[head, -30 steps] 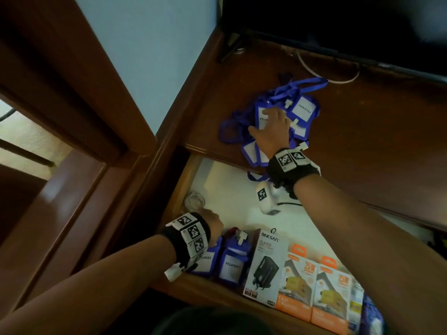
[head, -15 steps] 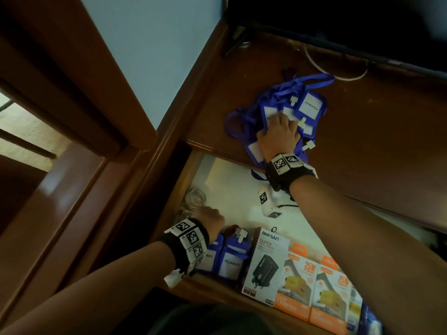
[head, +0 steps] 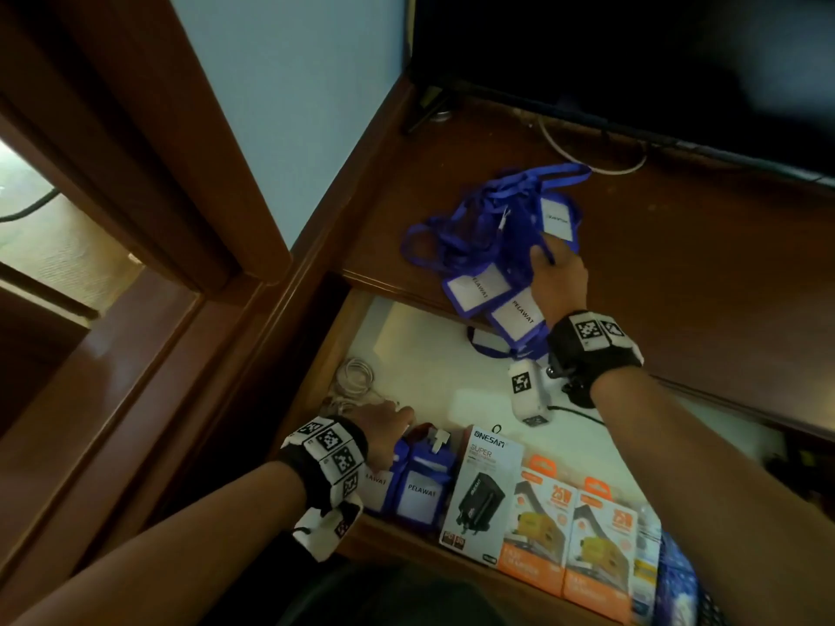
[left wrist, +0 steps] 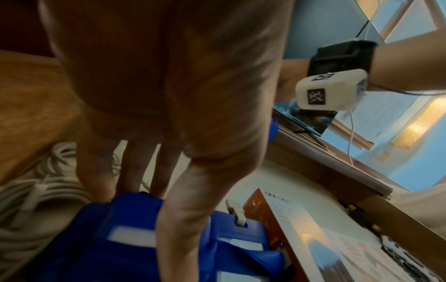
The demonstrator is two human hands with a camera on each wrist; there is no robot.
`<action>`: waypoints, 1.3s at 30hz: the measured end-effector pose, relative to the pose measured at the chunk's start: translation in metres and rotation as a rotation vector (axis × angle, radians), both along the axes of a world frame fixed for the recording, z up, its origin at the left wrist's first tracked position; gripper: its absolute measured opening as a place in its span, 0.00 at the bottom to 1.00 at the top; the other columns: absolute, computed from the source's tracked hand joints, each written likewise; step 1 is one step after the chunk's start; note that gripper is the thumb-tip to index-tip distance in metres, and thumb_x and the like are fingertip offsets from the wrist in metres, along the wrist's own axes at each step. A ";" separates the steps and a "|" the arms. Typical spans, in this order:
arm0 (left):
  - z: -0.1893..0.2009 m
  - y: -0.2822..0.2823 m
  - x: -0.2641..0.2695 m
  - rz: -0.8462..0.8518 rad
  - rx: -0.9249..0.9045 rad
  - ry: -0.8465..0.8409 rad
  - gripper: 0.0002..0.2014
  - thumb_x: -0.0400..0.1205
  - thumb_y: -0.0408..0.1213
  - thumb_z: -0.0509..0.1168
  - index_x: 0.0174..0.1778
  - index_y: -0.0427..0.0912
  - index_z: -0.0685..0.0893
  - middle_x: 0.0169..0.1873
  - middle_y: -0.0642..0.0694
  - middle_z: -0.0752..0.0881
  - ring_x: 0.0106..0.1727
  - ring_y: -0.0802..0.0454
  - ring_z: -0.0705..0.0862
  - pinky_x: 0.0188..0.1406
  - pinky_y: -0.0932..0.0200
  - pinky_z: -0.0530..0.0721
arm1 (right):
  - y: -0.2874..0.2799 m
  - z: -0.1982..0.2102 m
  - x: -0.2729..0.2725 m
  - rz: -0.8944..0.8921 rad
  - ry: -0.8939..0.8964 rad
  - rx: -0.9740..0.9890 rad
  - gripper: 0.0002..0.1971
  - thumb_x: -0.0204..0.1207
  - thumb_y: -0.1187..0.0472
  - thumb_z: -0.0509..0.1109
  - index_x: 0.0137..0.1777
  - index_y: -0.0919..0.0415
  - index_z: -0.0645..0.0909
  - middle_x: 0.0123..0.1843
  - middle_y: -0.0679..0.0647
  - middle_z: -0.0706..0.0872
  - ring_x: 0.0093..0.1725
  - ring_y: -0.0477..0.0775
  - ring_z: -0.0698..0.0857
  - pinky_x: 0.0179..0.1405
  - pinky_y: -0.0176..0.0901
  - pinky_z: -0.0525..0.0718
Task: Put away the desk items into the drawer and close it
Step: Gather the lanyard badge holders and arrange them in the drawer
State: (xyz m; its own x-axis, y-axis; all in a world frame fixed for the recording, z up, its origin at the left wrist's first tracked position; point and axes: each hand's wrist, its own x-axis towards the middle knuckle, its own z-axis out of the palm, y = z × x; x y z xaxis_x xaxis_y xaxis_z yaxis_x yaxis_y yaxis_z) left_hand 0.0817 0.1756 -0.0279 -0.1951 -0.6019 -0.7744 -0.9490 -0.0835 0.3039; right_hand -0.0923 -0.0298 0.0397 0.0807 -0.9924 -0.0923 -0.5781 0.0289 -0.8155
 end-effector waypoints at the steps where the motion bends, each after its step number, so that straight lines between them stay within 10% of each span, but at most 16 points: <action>1: -0.001 0.000 0.000 0.037 0.005 0.017 0.39 0.68 0.34 0.77 0.73 0.44 0.66 0.68 0.40 0.74 0.65 0.41 0.77 0.63 0.46 0.80 | 0.006 0.002 -0.005 -0.020 -0.093 -0.008 0.18 0.86 0.60 0.58 0.73 0.59 0.76 0.63 0.56 0.84 0.60 0.56 0.83 0.52 0.43 0.79; 9: 0.020 -0.020 -0.003 0.493 -0.222 0.104 0.48 0.74 0.48 0.73 0.83 0.48 0.49 0.79 0.42 0.61 0.76 0.43 0.69 0.72 0.47 0.72 | 0.091 0.049 -0.047 -0.087 -0.861 0.125 0.16 0.78 0.55 0.64 0.64 0.57 0.80 0.59 0.53 0.89 0.60 0.60 0.87 0.63 0.63 0.82; 16: 0.099 -0.073 -0.038 0.529 -0.957 0.552 0.45 0.64 0.41 0.81 0.75 0.44 0.66 0.68 0.48 0.69 0.72 0.48 0.67 0.71 0.58 0.65 | 0.127 0.083 -0.089 -0.009 -0.815 0.123 0.16 0.84 0.60 0.59 0.67 0.63 0.78 0.63 0.59 0.87 0.57 0.65 0.88 0.56 0.65 0.85; 19: 0.122 -0.081 -0.078 0.375 -0.811 0.729 0.44 0.63 0.47 0.81 0.74 0.49 0.67 0.66 0.57 0.73 0.68 0.59 0.73 0.67 0.65 0.71 | 0.136 0.094 -0.103 0.005 -0.753 0.087 0.16 0.79 0.56 0.62 0.63 0.60 0.80 0.55 0.58 0.90 0.48 0.64 0.89 0.44 0.54 0.89; 22: 0.126 -0.086 -0.099 0.197 -0.660 0.704 0.14 0.73 0.43 0.78 0.49 0.47 0.83 0.37 0.57 0.86 0.39 0.60 0.84 0.40 0.69 0.78 | 0.142 0.098 -0.122 -0.033 -0.743 0.068 0.15 0.77 0.55 0.63 0.59 0.60 0.81 0.51 0.62 0.89 0.42 0.65 0.89 0.34 0.49 0.87; 24: 0.124 -0.090 -0.096 0.339 -0.626 0.831 0.02 0.77 0.31 0.74 0.40 0.41 0.87 0.26 0.52 0.87 0.27 0.58 0.84 0.32 0.64 0.81 | 0.144 0.097 -0.140 -0.108 -0.758 0.061 0.14 0.77 0.56 0.63 0.56 0.64 0.81 0.47 0.65 0.90 0.37 0.67 0.89 0.32 0.49 0.86; 26: 0.121 -0.099 -0.081 0.616 -0.666 0.839 0.12 0.76 0.21 0.69 0.39 0.45 0.87 0.23 0.55 0.86 0.21 0.62 0.79 0.26 0.64 0.79 | 0.147 0.092 -0.161 -0.214 -0.795 0.049 0.12 0.77 0.59 0.65 0.53 0.67 0.82 0.45 0.69 0.89 0.35 0.70 0.88 0.33 0.52 0.86; 30: 0.123 -0.118 -0.047 0.906 -0.777 0.730 0.09 0.77 0.23 0.68 0.44 0.42 0.86 0.16 0.57 0.82 0.17 0.64 0.77 0.22 0.73 0.74 | 0.159 0.071 -0.200 -0.474 -0.883 0.064 0.11 0.78 0.62 0.66 0.51 0.71 0.81 0.47 0.67 0.89 0.37 0.66 0.89 0.41 0.62 0.88; 35: 0.123 -0.121 -0.041 1.085 -0.776 0.784 0.07 0.79 0.25 0.68 0.44 0.42 0.84 0.13 0.57 0.80 0.16 0.65 0.76 0.20 0.76 0.73 | 0.173 0.047 -0.228 -0.830 -0.915 0.146 0.09 0.84 0.62 0.62 0.53 0.67 0.79 0.57 0.67 0.86 0.33 0.65 0.90 0.35 0.51 0.85; 39: 0.116 -0.103 -0.078 0.986 -0.646 0.785 0.11 0.78 0.25 0.68 0.47 0.48 0.84 0.36 0.50 0.87 0.37 0.57 0.83 0.37 0.73 0.78 | 0.177 0.038 -0.232 -0.899 -0.938 0.189 0.07 0.84 0.63 0.63 0.54 0.66 0.79 0.57 0.68 0.87 0.32 0.64 0.90 0.26 0.41 0.84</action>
